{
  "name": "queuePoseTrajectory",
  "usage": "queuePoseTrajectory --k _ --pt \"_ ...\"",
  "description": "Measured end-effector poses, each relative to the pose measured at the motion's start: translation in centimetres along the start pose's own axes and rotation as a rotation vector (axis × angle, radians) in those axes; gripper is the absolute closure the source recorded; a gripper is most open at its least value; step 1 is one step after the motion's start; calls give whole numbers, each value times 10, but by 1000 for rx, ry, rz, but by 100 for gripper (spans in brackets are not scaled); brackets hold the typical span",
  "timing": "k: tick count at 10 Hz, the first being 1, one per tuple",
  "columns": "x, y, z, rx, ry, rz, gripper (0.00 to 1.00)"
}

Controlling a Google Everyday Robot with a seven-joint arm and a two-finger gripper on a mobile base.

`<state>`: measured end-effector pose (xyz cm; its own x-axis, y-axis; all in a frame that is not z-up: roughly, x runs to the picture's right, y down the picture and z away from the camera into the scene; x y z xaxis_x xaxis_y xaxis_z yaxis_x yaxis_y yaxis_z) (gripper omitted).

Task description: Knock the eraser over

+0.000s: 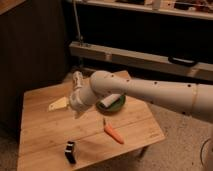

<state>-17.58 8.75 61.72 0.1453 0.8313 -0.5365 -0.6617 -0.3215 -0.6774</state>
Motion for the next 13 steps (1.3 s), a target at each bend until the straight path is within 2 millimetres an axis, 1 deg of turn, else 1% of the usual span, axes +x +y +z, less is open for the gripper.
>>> queuePoseTrajectory --k 1,2,3,4,6,7,8,9,10,12,13 --pt "-1 2 -14 10 -18 14 44" --pt "-1 5 -22 11 -28 29 55" --pt "0 1 -28 1 -37 51 64" --pt "1 -7 -32 -11 -49 69 73" --pt "6 -35 -28 -25 -76 123 94" --pt "12 -55 -28 -25 -93 160 99" --pt "18 -71 -29 -22 -102 188 100" --pt "28 -95 -35 -7 -113 234 100" --pt "37 -107 -42 10 -120 267 100" --pt "47 -111 -47 22 -131 276 100" --pt "47 -110 -46 21 -130 272 100"
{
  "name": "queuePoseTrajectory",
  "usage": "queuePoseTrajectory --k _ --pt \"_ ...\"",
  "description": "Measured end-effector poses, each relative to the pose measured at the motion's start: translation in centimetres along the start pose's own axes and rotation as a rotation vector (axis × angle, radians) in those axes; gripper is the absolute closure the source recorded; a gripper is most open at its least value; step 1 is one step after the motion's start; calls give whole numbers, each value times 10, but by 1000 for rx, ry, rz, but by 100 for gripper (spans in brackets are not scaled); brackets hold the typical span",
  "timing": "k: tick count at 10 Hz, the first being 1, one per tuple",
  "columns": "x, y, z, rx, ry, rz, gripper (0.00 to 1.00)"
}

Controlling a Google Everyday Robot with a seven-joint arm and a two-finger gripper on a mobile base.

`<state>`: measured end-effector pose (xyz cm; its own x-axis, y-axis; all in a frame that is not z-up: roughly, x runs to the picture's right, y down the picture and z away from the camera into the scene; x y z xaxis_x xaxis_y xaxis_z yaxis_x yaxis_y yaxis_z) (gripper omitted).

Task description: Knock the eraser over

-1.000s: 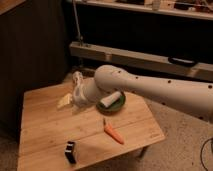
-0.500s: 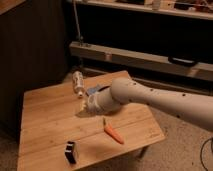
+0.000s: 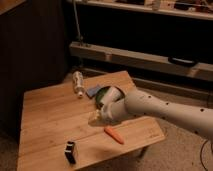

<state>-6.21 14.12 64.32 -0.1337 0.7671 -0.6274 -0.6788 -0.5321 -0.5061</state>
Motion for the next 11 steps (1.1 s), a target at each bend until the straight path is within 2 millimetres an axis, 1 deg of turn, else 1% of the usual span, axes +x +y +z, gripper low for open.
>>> queuePoseTrajectory --k 4,6,7,8,11 --pt "-1 0 1 4 4 1 100" --pt "0 8 13 36 24 6 100" --pt "2 8 16 51 18 9 100" --pt "7 4 16 73 13 12 100" --pt "26 -27 6 124 9 54 100"
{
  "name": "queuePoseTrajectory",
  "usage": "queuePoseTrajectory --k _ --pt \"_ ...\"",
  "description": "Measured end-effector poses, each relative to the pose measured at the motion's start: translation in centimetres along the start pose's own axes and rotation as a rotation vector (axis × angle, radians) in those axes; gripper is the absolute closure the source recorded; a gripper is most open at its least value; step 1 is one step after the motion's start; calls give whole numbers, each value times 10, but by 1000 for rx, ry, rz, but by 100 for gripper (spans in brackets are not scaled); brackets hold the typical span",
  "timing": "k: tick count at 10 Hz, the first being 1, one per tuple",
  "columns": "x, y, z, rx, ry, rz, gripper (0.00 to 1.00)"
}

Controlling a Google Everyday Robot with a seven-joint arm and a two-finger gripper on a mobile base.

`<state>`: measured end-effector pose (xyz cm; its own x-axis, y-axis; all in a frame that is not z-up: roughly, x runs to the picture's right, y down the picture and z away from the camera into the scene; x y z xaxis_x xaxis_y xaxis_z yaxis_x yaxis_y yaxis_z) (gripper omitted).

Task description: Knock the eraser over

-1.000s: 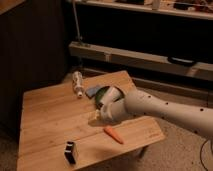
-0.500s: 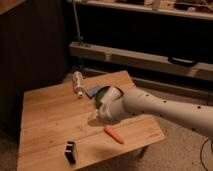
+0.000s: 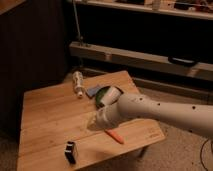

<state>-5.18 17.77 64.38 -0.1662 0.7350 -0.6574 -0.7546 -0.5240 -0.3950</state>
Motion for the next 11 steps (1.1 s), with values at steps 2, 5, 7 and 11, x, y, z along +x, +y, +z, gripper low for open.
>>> queuePoseTrajectory --k 2,5,7,11 --pt "23 -12 0 24 34 24 100" --pt "52 -5 14 69 142 -39 100" --pt "65 -12 21 80 158 -37 100" --pt "93 -12 44 82 193 -59 100"
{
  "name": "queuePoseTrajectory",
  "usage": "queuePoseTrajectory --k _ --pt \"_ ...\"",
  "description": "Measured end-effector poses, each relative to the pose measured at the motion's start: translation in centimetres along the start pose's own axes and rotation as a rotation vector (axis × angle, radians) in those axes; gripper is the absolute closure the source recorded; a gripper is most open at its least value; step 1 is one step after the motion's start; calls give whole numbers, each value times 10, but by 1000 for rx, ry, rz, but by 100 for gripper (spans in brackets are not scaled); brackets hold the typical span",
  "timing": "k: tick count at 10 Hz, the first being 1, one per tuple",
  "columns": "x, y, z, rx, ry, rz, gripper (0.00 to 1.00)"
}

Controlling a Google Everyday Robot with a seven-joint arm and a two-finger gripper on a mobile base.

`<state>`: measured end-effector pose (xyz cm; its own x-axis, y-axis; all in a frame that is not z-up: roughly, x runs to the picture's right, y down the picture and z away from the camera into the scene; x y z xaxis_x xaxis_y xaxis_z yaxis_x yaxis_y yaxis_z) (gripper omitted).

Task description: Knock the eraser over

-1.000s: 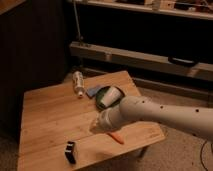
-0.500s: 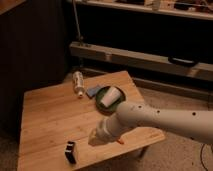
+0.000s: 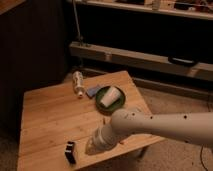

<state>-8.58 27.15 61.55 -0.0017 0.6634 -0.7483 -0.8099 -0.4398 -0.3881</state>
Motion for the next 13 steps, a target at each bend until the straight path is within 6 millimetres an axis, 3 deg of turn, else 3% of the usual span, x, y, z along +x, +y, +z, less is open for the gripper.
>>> queuePoseTrajectory --k 6,8,11,13 --pt "-2 14 30 58 29 -47 100" --pt "-5 27 36 64 25 -78 100" --pt "-19 73 46 59 22 -165 100" --pt "-26 121 48 11 39 -232 100"
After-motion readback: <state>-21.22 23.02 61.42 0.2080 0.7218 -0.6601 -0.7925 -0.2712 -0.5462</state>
